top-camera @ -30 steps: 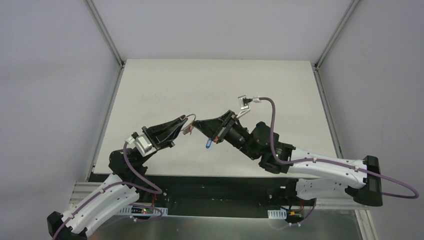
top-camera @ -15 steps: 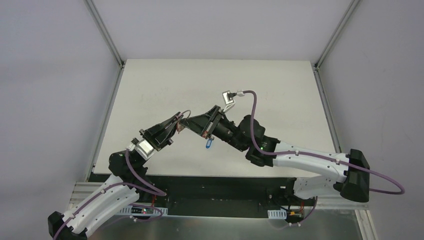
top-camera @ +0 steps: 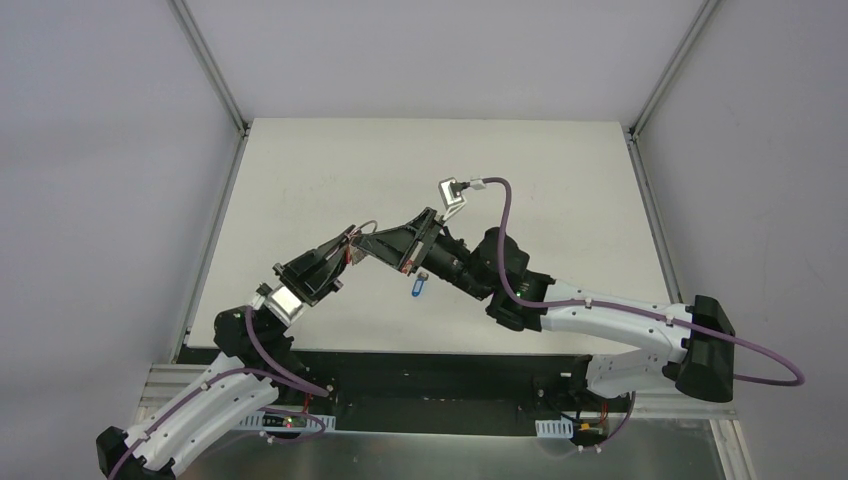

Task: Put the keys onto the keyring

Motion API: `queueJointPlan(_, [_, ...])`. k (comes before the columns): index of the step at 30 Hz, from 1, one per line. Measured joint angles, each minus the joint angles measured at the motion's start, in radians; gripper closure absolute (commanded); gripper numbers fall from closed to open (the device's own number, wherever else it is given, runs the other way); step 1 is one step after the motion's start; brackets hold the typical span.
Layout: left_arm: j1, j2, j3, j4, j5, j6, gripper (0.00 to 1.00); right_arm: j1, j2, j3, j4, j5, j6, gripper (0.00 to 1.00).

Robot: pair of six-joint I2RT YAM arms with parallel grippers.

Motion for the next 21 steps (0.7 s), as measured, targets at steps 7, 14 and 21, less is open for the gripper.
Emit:
queueJointPlan(7, [0.0,-0.003,0.0,0.006,-0.017,0.002,1.0,-0.002,0.0,0.0,0.007,-0.011,0.008,1.0])
queueJointPlan(14, [0.0,-0.003,0.0,0.011,-0.023,0.003,1.0,-0.003,0.0,-0.014,0.026,-0.02,0.027,1.0])
queueJointPlan(21, [0.0,-0.007,-0.011,0.012,-0.025,0.003,1.0,-0.012,0.008,-0.032,0.049,-0.025,0.046,1.0])
